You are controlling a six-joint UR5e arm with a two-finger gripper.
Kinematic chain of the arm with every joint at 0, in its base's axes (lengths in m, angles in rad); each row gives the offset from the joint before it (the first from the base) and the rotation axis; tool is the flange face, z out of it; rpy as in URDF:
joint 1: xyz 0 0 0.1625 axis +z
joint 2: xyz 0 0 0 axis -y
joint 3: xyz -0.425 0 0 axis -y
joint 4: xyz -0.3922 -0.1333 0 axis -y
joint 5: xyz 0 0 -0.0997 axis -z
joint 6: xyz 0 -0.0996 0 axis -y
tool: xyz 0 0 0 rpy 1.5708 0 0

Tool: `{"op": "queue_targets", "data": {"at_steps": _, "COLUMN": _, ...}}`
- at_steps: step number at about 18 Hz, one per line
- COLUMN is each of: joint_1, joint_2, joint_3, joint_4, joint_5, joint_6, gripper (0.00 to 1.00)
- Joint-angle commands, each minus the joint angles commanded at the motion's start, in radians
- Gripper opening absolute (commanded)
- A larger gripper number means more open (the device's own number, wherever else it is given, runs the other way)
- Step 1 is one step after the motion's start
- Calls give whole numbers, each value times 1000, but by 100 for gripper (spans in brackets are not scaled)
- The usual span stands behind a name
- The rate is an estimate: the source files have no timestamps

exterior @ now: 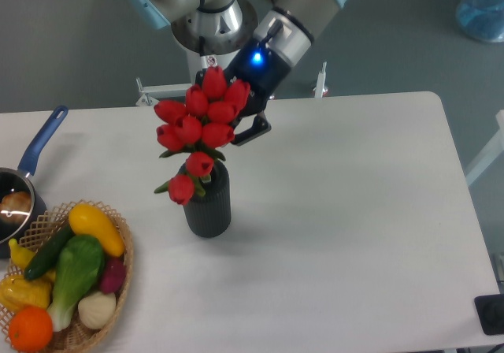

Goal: Pick up the flowers from the vase
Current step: 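Lift the tulip bunch up out of the black vase, then carry the held tulips away from the vase, holding them raised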

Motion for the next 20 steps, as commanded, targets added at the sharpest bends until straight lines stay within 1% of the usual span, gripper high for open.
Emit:
{"op": "queue_targets", "data": {"at_steps": 3, "joint_1": 31, "joint_2": 3, "joint_3": 38, "joint_4": 0, "joint_5": -34, "joint_6": -54, "gripper": 0}}
{"op": "queue_targets", "data": {"at_steps": 7, "joint_1": 77, "joint_2": -6, "joint_3": 120, "joint_4": 2, "joint_5": -51, "joint_6": -176, "gripper": 0}}
{"op": "queue_targets", "data": {"at_steps": 10, "joint_1": 118, "joint_2": -9, "joint_3": 138, "joint_4": 6, "joint_5": -51, "joint_6": -184, "gripper": 0}}
{"op": "queue_targets", "data": {"at_steps": 12, "joint_1": 167, "joint_2": -15, "joint_3": 140, "joint_4": 17, "joint_5": -37, "joint_6": -172, "gripper": 0}}
{"op": "queue_targets", "data": {"at_steps": 14, "joint_1": 204, "joint_2": -44, "joint_3": 144, "joint_4": 23, "joint_5": 13, "joint_6": -102, "gripper": 0}}
{"op": "queue_targets", "data": {"at_steps": 15, "joint_1": 218, "joint_2": -49, "joint_3": 144, "joint_4": 23, "joint_5": 43, "joint_6": -74, "gripper": 0}}
{"op": "queue_targets", "data": {"at_steps": 17, "joint_1": 224, "joint_2": -72, "joint_3": 143, "joint_4": 21, "joint_5": 105, "joint_6": -63, "gripper": 0}}
{"op": "queue_targets", "data": {"at_steps": 18, "joint_1": 223, "joint_2": -75, "joint_3": 141, "joint_4": 21, "joint_5": 169, "joint_6": -63, "gripper": 0}}
{"op": "queue_targets", "data": {"at_steps": 20, "joint_1": 221, "joint_2": -78, "joint_3": 140, "joint_4": 18, "joint_5": 343, "joint_6": -71, "gripper": 0}}
